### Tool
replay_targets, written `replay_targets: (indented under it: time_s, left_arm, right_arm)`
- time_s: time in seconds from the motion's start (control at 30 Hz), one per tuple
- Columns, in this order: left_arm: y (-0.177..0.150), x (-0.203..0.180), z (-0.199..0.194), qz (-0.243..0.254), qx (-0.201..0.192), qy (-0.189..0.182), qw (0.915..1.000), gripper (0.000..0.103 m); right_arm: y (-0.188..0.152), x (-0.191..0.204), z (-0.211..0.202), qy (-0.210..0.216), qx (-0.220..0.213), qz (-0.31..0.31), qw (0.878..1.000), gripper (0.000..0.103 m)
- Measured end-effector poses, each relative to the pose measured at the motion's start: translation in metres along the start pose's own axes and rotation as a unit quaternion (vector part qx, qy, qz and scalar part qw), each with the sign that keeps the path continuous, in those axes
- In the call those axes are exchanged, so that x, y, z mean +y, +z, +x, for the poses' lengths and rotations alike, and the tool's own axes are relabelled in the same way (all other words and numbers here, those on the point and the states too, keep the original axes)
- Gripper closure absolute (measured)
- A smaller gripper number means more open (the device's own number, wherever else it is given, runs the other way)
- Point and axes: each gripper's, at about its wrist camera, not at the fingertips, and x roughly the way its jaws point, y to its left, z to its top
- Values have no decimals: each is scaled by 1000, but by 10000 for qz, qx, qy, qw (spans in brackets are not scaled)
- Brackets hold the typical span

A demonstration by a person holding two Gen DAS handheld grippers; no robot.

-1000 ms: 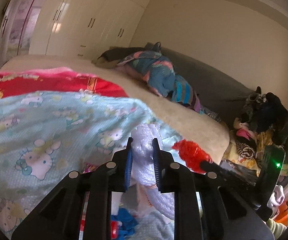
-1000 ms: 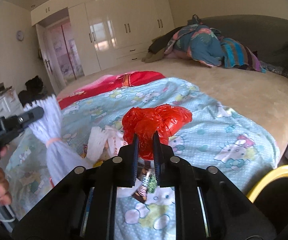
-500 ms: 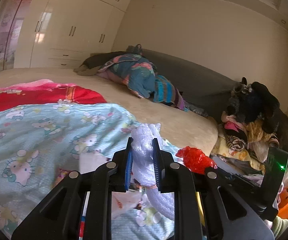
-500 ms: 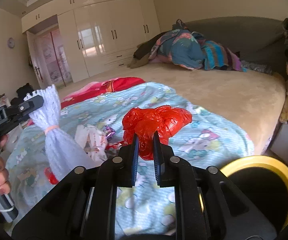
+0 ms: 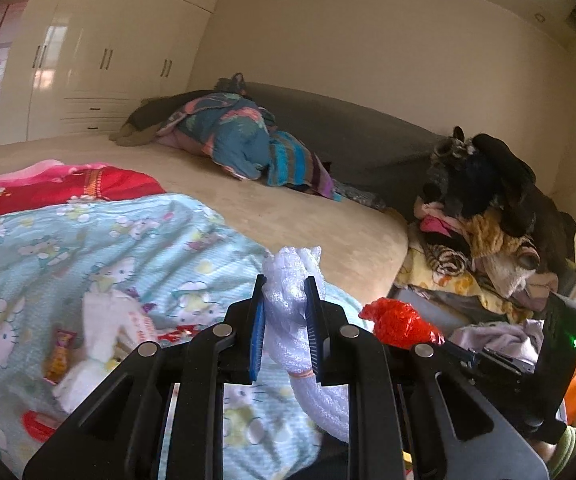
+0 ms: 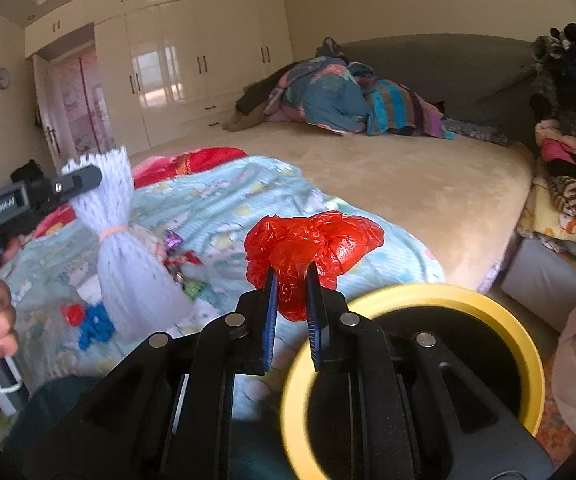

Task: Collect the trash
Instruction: 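Carry the red bag with the right gripper while the left gripper carries white mesh sleeve to bin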

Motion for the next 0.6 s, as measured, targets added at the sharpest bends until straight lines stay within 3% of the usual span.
replay_targets:
  time_s: [0.6]
  left_arm:
    - [-27, -76, 33, 612, 369, -451, 9964, 85]
  right_arm:
    - [-50, -53, -30, -442, 462, 191, 9978, 94]
